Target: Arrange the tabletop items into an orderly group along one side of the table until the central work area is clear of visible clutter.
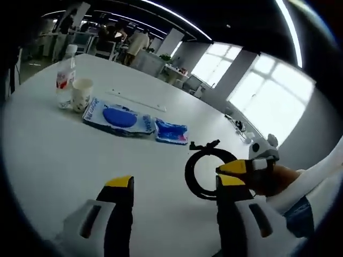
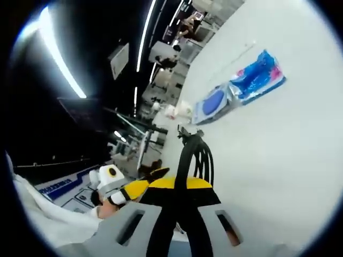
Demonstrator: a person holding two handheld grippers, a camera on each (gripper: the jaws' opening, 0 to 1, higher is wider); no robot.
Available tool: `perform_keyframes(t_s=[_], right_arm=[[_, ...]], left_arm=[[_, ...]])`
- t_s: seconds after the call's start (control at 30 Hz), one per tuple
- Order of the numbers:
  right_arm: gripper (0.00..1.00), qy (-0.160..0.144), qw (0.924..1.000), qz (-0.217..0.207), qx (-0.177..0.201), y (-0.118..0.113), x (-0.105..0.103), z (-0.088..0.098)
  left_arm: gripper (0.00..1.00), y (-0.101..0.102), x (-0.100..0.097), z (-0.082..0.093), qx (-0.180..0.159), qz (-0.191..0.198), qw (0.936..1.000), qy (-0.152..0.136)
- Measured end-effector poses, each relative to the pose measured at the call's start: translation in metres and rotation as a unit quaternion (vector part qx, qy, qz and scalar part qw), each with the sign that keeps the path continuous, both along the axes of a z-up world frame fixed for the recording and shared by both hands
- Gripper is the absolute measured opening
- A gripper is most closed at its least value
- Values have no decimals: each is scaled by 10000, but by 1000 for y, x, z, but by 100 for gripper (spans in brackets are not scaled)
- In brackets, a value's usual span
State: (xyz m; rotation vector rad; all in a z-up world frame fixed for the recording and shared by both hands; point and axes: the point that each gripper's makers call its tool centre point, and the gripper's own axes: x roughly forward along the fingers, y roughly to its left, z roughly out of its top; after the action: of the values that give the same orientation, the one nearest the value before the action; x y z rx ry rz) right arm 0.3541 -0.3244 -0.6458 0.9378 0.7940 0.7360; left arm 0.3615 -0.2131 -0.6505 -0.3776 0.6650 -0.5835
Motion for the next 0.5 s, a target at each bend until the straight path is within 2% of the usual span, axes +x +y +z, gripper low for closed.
perform_keyframes(t_s=[0.03, 0.2, 0.37, 0.5], right_arm=[[0, 16, 10000, -32, 32, -2, 4, -1], [0, 16, 10000, -58, 24, -5, 15, -3], [0, 0, 9999, 43, -92, -5, 27, -8], [0, 64, 10000, 1, 22, -4, 36, -8]], left_arm=[[81, 4, 0, -1, 6, 60, 10000, -14], [92, 23, -3, -6, 19, 324, 9995, 21], [91, 32, -11, -16, 79, 448, 9988, 191], [88, 32, -15, -21, 82, 424, 9986, 301]])
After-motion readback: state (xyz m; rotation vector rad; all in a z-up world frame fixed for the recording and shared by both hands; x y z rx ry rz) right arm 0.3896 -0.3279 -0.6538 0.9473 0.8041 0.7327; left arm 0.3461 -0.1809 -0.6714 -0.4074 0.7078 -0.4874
